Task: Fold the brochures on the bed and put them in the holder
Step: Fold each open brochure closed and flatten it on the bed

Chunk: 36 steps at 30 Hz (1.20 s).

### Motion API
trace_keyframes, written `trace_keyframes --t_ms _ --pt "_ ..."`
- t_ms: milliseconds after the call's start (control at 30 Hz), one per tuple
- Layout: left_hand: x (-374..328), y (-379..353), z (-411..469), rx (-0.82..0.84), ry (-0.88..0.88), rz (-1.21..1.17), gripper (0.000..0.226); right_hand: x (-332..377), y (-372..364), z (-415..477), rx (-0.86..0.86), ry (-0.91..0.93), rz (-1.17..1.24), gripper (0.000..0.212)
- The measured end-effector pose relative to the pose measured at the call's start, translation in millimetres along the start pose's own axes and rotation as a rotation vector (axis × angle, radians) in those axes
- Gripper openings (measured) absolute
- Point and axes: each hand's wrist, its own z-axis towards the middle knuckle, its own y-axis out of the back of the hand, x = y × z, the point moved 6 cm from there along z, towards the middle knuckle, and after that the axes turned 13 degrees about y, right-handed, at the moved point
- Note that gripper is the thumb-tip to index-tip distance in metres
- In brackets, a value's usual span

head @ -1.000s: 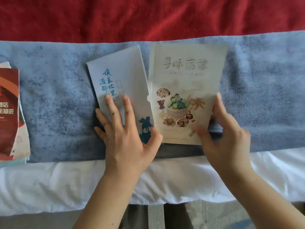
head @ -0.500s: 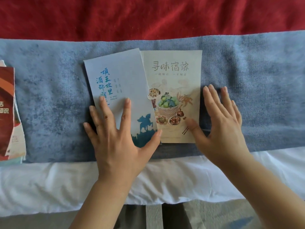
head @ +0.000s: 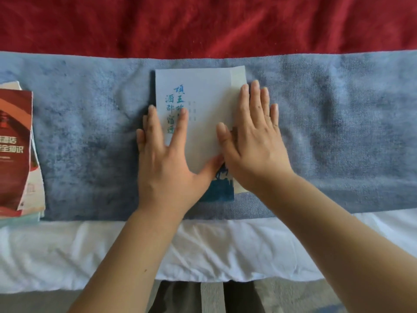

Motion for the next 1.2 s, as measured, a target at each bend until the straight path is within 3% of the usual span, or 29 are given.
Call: trace_keyframes --t_ms 167,400,533,767,900,1067,1200 --pt "9 3 0 -0.053 -0.048 0.003 0.068 -5 0 -7 0.014 -0.029 -0.082 0.075" --pt "48 7 1 -0.076 -0.052 0.046 0.068 -52 21 -28 0.002 -0.100 -0.278 0.076" --pt "19 -10 -6 -0.030 -0.083 -0.063 0.071 -11 -9 -17 0.014 0.008 -0.235 0.071" --pt "20 -3 -5 -0.006 -0.028 -0.143 0.069 -2 -18 -12 0.078 -0.020 -0.241 0.068" --pt "22 22 2 -0.039 0.029 -0.130 0.055 24 -20 -2 0.068 -0.042 -0.098 0.069" --pt "64 72 24 -0.117 0.166 -0.112 0.047 91 -37 16 0.063 -0.012 0.082 0.063" --pt "120 120 31 -0.217 0.211 -0.040 0.049 161 -51 42 0.006 0.075 0.063 0.040"
